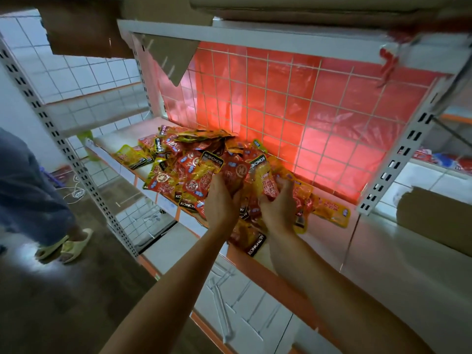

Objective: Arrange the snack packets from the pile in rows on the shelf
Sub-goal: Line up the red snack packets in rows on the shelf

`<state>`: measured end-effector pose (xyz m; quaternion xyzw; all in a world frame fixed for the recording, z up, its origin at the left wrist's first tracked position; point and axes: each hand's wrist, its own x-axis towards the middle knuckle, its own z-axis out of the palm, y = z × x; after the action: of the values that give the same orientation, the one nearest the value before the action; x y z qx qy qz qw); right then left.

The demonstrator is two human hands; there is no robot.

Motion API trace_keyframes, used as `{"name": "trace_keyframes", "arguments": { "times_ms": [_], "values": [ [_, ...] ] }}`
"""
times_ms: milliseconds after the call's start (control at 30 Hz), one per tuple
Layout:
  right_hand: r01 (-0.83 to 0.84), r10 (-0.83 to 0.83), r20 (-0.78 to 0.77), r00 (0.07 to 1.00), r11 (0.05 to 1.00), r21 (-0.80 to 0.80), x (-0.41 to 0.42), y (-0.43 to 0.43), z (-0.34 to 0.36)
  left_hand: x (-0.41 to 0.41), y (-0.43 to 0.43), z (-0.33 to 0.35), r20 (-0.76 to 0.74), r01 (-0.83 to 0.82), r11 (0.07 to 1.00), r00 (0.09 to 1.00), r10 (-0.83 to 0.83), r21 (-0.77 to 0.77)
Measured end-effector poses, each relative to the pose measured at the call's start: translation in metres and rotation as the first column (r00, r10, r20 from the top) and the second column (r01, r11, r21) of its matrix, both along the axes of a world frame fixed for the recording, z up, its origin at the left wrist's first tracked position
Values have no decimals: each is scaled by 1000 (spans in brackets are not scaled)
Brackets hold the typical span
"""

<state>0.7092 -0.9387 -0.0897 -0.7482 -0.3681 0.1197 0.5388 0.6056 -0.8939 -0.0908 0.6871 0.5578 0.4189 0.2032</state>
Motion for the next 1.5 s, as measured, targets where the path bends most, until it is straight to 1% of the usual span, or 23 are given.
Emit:
{"name": "trace_keyframes", "arguments": {
  "times_ms": [100, 167, 233, 300, 400, 467, 533, 633, 767, 833, 1000, 1100, 1233, 1367, 1500],
  "values": [
    [59, -59, 8, 998, 997, 49, 21, -16, 3, 15, -7, 2, 105, 102, 995, 989, -102, 5],
    [99, -97, -23, 995, 992, 77, 35, -29, 4, 27, -15, 0, 159, 154, 988, 976, -150, -10],
    [152, -140, -92, 986, 980, 131, 47, -43, 5, 41, -23, -2, 220, 214, 976, 954, -202, -29],
    [219, -185, -187, 965, 959, 179, 57, -56, 8, 54, -32, -4, 251, 265, 964, 935, -250, -28],
    [348, -264, -361, 894, 918, 189, 74, -75, 12, 75, -49, -7, 268, 347, 938, 905, -331, -10],
    [420, -290, -473, 832, 887, 194, 86, -89, 13, 88, -60, -9, 299, 421, 905, 873, -384, -68],
    [462, -320, -511, 798, 869, 176, 97, -106, 13, 101, -72, -10, 330, 463, 876, 855, -401, -134],
    [437, -319, -503, 803, 890, 133, 109, -128, 12, 120, -91, -9, 376, 490, 853, 835, -402, -177],
    [399, -322, -464, 825, 914, 75, 123, -159, 12, 144, -119, -3, 413, 568, 794, 790, -453, -216],
    [396, -334, -467, 819, 918, 37, 132, -179, 15, 157, -136, 2, 410, 581, 775, 788, -460, -248],
    [408, -380, -482, 790, 911, -49, 165, -244, 18, 197, -196, 8, 332, 579, 749, 810, -484, -322],
    [457, -441, -440, 782, 886, -77, 187, -292, 21, 225, -242, 10, 329, 589, 731, 805, -493, -345],
    [565, -534, -413, 738, 824, -55, 217, -363, 24, 262, -308, 12, 375, 650, 652, 759, -533, -390],
    [609, -566, -435, 700, 792, -50, 242, -433, 24, 293, -377, 12, 389, 693, 606, 721, -574, -390],
    [640, -621, -381, 685, 763, -92, 262, -502, 23, 317, -442, 7, 405, 727, 568, 687, -604, -386]
  ]
}}
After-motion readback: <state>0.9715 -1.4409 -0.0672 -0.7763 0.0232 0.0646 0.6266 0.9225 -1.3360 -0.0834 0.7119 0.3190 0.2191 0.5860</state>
